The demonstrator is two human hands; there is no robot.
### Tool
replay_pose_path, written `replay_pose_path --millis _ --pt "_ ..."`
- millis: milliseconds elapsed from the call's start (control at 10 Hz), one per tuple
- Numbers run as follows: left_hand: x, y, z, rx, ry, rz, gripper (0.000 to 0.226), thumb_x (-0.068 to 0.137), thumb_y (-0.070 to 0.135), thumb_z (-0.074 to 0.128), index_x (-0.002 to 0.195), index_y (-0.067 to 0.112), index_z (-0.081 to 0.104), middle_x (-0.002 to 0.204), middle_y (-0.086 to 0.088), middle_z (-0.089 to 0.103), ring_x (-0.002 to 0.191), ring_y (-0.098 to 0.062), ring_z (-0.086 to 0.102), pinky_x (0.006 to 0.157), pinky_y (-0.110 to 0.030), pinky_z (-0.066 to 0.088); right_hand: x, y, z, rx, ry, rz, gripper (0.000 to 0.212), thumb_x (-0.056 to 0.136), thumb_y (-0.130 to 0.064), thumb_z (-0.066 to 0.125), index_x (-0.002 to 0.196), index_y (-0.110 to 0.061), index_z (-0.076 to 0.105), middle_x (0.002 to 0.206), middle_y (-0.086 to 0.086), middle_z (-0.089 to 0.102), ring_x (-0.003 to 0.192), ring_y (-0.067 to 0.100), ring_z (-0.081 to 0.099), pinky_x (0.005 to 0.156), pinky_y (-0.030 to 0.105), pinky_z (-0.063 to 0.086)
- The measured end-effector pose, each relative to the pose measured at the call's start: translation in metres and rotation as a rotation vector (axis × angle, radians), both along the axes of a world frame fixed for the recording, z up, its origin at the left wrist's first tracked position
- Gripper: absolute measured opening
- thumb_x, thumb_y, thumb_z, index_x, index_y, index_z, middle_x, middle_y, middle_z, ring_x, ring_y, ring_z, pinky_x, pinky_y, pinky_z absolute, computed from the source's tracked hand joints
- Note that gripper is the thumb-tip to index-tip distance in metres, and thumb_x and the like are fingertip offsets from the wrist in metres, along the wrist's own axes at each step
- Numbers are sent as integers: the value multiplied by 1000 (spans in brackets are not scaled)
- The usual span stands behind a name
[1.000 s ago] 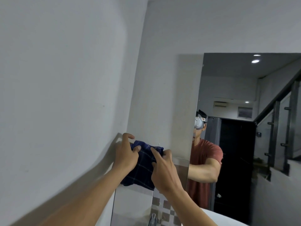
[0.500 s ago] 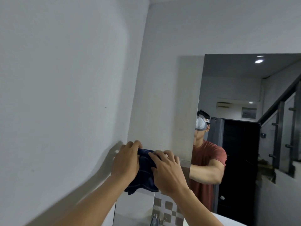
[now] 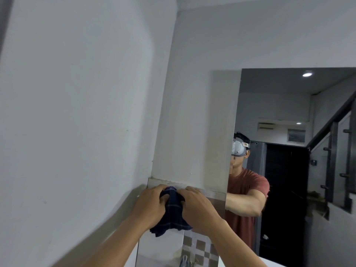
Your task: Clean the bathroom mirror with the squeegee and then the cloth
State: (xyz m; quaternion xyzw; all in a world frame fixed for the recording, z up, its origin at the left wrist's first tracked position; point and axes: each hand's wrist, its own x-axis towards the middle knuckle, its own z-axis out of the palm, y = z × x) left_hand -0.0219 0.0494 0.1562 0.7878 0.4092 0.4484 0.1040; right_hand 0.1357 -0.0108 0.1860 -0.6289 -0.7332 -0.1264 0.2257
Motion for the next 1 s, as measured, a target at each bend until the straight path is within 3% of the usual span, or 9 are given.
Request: replay_pose_path --millis 100,200,400,600,700,800,1000 --pt "1 2 -4 6 -31 9 28 101 30 46 121 41 60 103 16 69 92 -8 64 82 -35 57 1 -2 -4 30 85 40 37 95 -19 42 128 -26 57 121 -4 61 117 19 50 101 33 44" --pt "4 2 -9 1 -70 20 23 102 28 46 115 39 61 96 17 69 87 -9 65 78 -37 58 3 -6 -9 23 179 93 48 95 -32 45 142 -38 41 127 -9 56 119 16 47 104 35 41" --pt "6 3 -14 -28 -78 53 25 102 25 43 115 38 60 92 13 70 84 -14 65 76 -38 57 5 -6 -7 -15 121 52 43 98 -30 50 140 -37 46 116 -4 57 111 20 51 98 38 46" --pt "-1 -9 -27 -6 -115 -6 42 100 23 43 133 49 51 116 18 68 103 -14 62 89 -38 54 -2 -15 -12 -2 169 25 27 97 -30 46 123 -34 55 107 -4 62 100 21 55 91 42 49" --pt "-8 -12 -31 36 -145 -1 45 100 23 47 134 51 49 118 23 65 106 -12 60 89 -35 53 -3 -18 -16 36 220 43 27 97 -32 45 122 -37 55 105 -7 62 99 17 56 90 41 50" --pt "-12 -14 -29 17 -136 -4 42 98 29 51 133 52 47 120 23 64 108 -13 60 89 -37 54 -7 -26 -13 35 259 43 30 99 -34 46 128 -37 53 111 -8 58 102 15 55 93 37 50" --pt "-26 -44 -28 153 -140 142 37 93 41 60 129 46 50 122 20 57 112 -15 55 88 -39 51 -2 -60 -10 55 281 27 56 101 -35 51 154 -32 33 145 -5 46 120 14 56 104 32 45"
